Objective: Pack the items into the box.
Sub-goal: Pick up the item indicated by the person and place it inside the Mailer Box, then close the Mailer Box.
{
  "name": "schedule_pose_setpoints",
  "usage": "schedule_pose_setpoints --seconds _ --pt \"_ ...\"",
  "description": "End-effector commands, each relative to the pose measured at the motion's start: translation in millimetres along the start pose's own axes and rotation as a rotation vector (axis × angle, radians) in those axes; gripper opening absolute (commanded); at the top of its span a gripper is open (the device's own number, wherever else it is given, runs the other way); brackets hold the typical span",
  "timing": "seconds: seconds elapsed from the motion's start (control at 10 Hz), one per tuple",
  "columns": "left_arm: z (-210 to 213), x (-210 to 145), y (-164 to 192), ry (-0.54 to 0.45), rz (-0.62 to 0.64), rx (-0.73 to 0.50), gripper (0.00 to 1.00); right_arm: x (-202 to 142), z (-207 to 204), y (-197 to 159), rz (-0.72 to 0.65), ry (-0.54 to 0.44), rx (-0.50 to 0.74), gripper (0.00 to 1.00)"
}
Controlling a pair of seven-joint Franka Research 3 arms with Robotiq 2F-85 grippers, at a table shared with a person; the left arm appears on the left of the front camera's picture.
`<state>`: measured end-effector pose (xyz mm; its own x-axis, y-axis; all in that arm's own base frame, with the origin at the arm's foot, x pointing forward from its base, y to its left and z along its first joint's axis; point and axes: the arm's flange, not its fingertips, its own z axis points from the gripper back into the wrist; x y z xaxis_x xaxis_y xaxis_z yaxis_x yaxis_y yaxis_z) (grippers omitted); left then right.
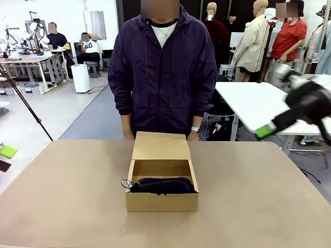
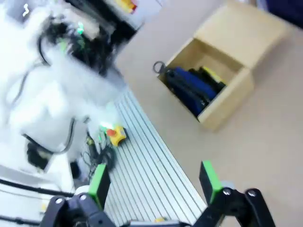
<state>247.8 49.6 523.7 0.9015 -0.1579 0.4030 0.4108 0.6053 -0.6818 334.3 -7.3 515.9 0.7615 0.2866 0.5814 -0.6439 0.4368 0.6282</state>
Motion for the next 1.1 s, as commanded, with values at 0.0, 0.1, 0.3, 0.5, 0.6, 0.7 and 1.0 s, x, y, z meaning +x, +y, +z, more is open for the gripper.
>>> schedule_pose_setpoints --seconds 0.0,0.1,0.3,0.5,0.6,0.7,1.0 --pt "1 -2 2 0.001 -0.015 0.001 1.0 -36 3 -10 -0.055 -0.119 0.007 1.0" --pt "1 -2 2 0.001 -0.015 0.001 1.0 -48 5 -18 -0.063 -0.173 0.008 1.0" --pt "1 -2 2 0.001 -0.015 0.001 1.0 -45 -6 -34 -0.075 -0.073 -0.115 1.0" --pt "1 -2 2 0.001 -0.015 0.001 1.0 -57 20 -25 -0.102 -0.14 -0.002 1.0" --pt "1 -2 2 0.001 -0.015 0.001 1.0 -57 20 -25 -0.102 -0.14 -0.002 1.0" --pt "1 -2 2 0.001 -0.015 0.001 1.0 -57 20 -25 -0.102 -0.14 -0.002 1.0" --pt "1 -2 2 0.001 -0.015 0.001 1.0 -57 20 -25 -0.102 -0.14 -0.002 1.0"
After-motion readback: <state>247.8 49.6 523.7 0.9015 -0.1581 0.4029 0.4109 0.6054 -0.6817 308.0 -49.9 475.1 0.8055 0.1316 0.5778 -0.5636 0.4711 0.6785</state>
